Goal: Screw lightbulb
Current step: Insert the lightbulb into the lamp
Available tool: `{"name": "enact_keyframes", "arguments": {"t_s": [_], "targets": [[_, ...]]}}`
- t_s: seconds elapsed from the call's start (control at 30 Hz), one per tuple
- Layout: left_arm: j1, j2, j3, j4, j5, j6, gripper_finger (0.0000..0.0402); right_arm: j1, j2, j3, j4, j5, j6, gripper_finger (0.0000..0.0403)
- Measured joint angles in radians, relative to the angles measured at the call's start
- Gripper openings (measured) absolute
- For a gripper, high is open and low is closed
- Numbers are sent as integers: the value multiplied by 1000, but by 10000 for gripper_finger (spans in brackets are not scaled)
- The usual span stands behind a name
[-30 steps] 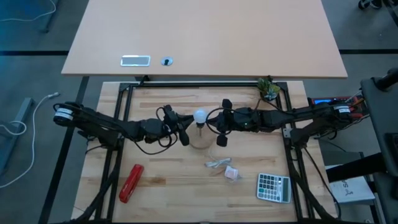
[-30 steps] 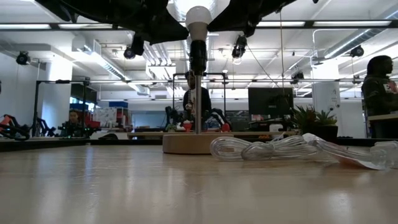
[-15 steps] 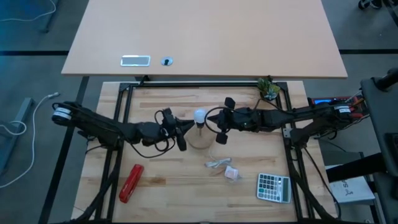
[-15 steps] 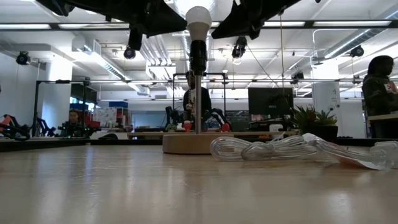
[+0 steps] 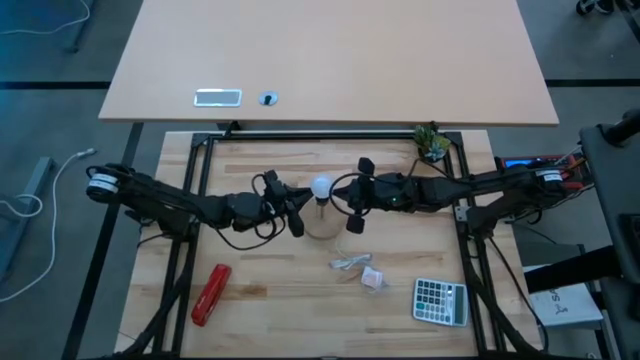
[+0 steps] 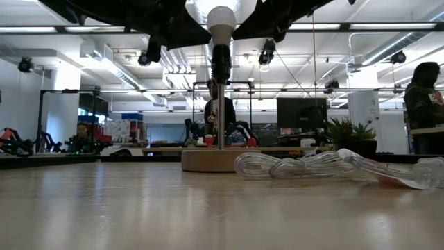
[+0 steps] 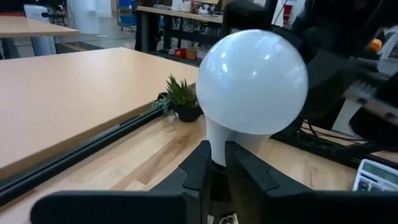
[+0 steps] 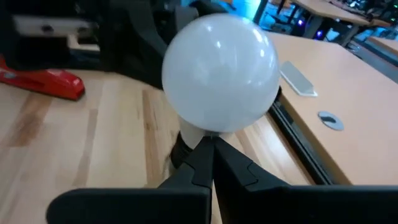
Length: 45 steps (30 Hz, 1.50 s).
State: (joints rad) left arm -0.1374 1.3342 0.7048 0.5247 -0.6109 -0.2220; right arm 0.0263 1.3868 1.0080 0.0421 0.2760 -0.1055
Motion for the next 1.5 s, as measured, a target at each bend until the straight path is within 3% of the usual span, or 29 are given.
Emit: {"name": "enact_keyframes", "arguments": {"t_s": [0.7,0.97,1.2,1.5], "targets": [[-28,-13,0,-24,22,-1,41,30,42,0,2,-12,27,0],[-57,-13,0,-24,62,-5,41,28,41,0,-68,115,28,0],[-42,-13,0,-24,-37,-3,41,23,36,0,-16,154,3,0],[-35,-12,0,-17,-43,0,41,27,35,0,26,108,-9,0]]}}
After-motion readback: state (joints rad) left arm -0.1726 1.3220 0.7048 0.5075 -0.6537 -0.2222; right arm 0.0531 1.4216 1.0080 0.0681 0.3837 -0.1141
